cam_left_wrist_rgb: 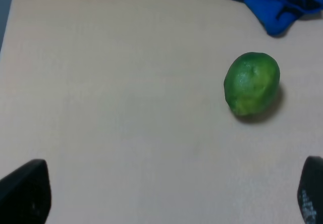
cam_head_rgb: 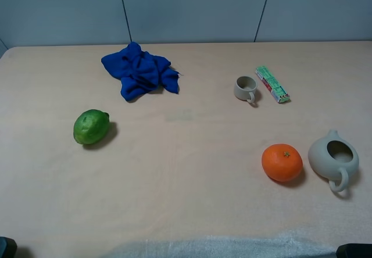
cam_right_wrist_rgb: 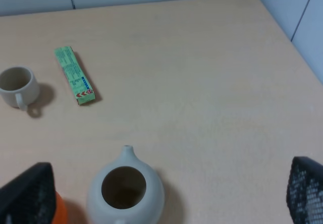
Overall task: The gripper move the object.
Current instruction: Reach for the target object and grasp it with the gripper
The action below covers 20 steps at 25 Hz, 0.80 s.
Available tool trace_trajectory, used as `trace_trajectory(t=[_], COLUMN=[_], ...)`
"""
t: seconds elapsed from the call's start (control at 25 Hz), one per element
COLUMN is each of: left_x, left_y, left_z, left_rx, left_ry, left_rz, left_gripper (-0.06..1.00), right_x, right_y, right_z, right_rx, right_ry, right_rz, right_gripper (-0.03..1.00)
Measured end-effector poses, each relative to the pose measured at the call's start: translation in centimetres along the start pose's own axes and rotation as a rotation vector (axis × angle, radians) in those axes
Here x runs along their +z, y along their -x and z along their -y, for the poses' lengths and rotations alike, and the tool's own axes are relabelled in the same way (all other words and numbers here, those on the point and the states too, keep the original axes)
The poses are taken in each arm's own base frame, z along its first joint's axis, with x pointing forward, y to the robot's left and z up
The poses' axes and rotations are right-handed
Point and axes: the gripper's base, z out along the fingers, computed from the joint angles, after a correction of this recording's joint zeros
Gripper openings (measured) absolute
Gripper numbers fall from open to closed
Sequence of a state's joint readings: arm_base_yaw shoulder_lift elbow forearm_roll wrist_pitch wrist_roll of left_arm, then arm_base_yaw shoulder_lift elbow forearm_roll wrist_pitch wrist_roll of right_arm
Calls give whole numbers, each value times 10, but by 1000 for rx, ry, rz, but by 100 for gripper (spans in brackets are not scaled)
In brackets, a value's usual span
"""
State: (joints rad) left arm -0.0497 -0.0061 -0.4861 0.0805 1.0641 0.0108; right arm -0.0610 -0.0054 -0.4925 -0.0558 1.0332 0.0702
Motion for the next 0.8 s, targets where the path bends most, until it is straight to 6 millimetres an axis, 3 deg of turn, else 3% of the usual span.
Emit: trace_trajectory(t=[0.24,0.8], left_x=[0,0], left_y=[0,0], left_z=[0,0], left_rx=[0,0], left_ry=[0,0], left_rz=[0,0], left_gripper=[99,99], right_x=[4,66], right_y=[2,44], right_z=[0,-6], right_rx=[-1,-9], right_ry=[-1,-6], right_rz=[-26,-416], right_gripper=[69,69])
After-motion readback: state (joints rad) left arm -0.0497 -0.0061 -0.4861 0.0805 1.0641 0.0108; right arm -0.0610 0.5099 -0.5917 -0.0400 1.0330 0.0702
